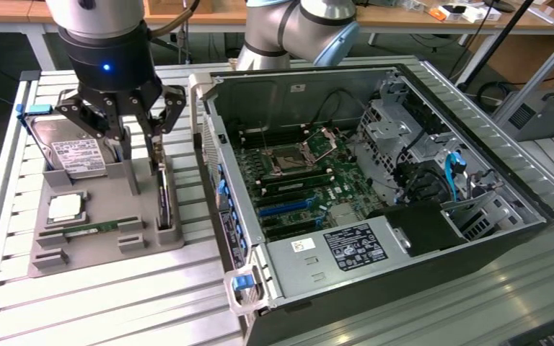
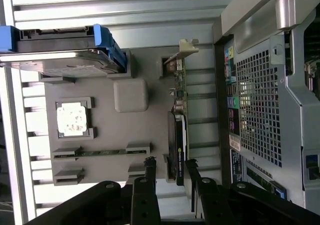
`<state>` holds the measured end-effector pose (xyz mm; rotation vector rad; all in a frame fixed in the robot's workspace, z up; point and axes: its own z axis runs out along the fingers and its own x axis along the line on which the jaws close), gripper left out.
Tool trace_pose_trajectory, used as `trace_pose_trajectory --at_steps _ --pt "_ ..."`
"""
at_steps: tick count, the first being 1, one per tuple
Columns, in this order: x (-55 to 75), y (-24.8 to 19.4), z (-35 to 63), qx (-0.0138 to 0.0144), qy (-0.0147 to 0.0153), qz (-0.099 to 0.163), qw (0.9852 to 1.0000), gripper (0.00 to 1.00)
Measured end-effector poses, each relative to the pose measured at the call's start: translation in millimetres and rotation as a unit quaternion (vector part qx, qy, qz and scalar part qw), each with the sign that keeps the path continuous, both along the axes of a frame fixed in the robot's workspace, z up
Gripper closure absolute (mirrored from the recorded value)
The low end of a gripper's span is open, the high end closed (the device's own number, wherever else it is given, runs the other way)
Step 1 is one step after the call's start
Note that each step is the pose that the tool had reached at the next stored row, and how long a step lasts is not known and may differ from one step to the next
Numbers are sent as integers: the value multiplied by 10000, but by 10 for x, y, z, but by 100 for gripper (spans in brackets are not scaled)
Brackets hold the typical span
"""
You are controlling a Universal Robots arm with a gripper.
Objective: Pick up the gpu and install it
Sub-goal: 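Pick up the gpu and move the gpu toward the slot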
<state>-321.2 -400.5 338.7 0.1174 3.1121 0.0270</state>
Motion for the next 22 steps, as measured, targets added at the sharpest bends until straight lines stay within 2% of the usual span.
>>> trace_pose_trajectory --at_steps 22 --pt "0 -6 -53 0 0 0 10000 64"
